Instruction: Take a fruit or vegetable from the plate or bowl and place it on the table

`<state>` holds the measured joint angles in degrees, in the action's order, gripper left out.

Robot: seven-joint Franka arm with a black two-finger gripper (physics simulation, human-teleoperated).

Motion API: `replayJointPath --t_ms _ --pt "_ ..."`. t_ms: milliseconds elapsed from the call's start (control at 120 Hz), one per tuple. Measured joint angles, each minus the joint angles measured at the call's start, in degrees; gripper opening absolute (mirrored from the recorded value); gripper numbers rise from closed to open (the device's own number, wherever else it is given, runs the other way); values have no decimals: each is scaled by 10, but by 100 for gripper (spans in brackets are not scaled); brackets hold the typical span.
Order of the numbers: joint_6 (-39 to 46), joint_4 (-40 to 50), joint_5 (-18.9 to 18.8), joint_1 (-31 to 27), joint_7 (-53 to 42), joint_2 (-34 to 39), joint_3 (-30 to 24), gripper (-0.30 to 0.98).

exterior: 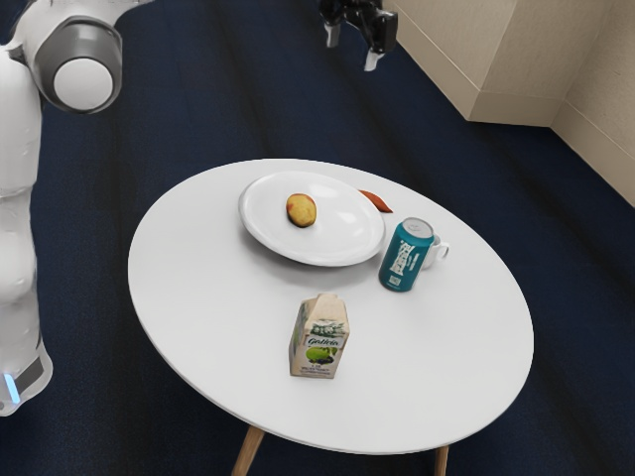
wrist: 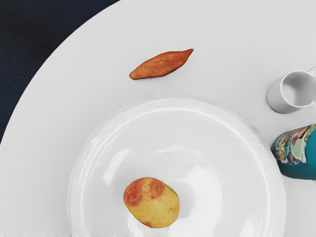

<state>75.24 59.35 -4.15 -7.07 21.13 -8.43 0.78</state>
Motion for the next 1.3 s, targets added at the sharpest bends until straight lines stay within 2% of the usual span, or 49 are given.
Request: replayJointPath --t_ms 208,417,733,833,983,1300 --pt "23 2 19 -14 153 -45 0 69" --pt "39 25 26 -19 263 -47 1 69" --pt "168 393 28 -5 372 125 -11 69" --pt "214 457 28 -9 395 144 -11 69" --pt "262 469 27 -18 420 129 -8 69" --pt "316 431 28 -22 440 66 -12 69"
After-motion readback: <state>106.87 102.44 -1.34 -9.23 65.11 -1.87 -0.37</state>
